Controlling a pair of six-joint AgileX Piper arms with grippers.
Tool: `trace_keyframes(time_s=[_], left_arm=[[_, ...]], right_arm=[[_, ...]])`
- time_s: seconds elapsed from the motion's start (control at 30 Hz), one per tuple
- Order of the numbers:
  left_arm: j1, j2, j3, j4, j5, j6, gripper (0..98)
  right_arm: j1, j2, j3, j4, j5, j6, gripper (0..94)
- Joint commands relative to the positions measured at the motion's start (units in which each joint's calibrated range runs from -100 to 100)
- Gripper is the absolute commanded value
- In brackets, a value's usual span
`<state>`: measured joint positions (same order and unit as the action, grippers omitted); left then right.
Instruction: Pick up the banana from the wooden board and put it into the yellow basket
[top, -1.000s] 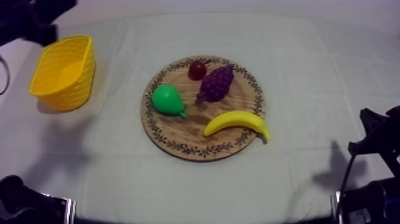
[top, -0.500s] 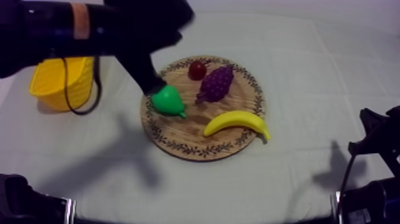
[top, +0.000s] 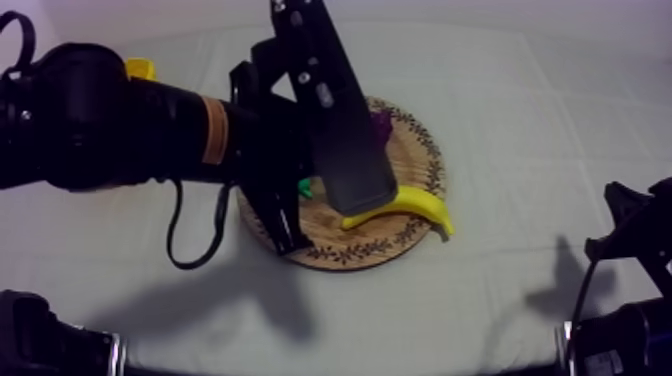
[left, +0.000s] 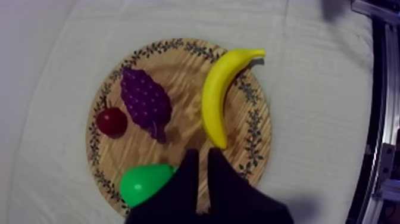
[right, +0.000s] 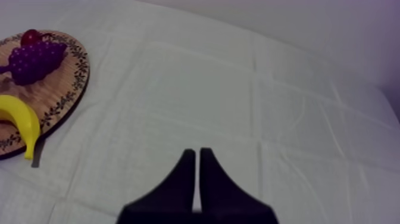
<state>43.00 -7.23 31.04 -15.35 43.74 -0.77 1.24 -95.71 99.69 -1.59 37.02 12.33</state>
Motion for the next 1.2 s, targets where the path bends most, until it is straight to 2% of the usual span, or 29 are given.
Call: trace_keyframes(time_s=[0.0,0.4,0.43,0.6,0.67,0.73,0.83,1.17], left_arm=[[0.0,0.3,0.2,0.12,0.1,0.2,6.4],[0.3,1.1,0.4,0.39,-1.1,1.5,7.1],[0.2,1.2,0.4,0.48,-1.1,1.8,12.2],[-0.5,1.5,0.5,1.27,0.0,3.0,50.9],[-0.9,1.6,0.4,1.8,0.2,3.2,61.4],[-1.0,1.7,0.3,2.15,0.3,3.1,67.4],[-0.7,2.0,0.3,2.28,-0.1,2.8,70.2],[-0.1,5.9,0.8,2.26,-0.7,3.2,67.0]], right_arm=[[0.0,0.0,0.0,0.0,0.0,0.0,0.6],[0.0,0.0,0.0,0.0,0.0,0.0,0.6],[0.0,0.0,0.0,0.0,0.0,0.0,0.6],[0.0,0.0,0.0,0.0,0.0,0.0,0.6],[0.0,0.0,0.0,0.0,0.0,0.0,0.6],[0.0,0.0,0.0,0.0,0.0,0.0,0.6],[0.0,0.0,0.0,0.0,0.0,0.0,0.6],[0.0,0.0,0.0,0.0,0.0,0.0,0.6]])
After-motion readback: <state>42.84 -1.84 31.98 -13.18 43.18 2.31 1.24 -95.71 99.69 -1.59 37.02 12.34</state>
